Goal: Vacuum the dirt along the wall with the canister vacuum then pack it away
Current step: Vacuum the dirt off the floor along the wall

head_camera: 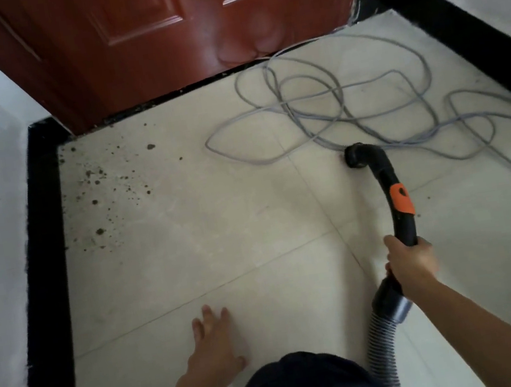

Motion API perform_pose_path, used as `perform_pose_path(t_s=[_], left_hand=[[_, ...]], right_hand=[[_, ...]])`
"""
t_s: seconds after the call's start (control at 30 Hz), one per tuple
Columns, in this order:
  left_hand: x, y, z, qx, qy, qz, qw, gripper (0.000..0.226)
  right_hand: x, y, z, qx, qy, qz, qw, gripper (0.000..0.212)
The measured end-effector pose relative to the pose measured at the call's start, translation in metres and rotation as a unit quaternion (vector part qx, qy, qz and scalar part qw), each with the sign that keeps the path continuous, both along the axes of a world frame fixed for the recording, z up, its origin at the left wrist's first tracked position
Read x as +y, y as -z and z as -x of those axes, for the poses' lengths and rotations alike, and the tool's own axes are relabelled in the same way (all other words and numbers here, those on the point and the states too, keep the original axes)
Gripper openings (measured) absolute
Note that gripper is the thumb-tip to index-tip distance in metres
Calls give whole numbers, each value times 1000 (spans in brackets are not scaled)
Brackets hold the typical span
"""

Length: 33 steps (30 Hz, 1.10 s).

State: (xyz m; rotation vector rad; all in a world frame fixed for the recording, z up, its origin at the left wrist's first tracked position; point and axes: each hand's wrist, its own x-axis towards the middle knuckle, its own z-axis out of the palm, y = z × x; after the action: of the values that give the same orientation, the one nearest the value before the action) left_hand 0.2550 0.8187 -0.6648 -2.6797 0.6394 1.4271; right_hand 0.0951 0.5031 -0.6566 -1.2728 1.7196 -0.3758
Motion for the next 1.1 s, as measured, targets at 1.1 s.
perform_pose_path(t_s=[1.1], left_hand=[[35,69,-70,-347,-75,118,928,69]], right_hand=[[65,20,-277,-77,-330,12,941,29]])
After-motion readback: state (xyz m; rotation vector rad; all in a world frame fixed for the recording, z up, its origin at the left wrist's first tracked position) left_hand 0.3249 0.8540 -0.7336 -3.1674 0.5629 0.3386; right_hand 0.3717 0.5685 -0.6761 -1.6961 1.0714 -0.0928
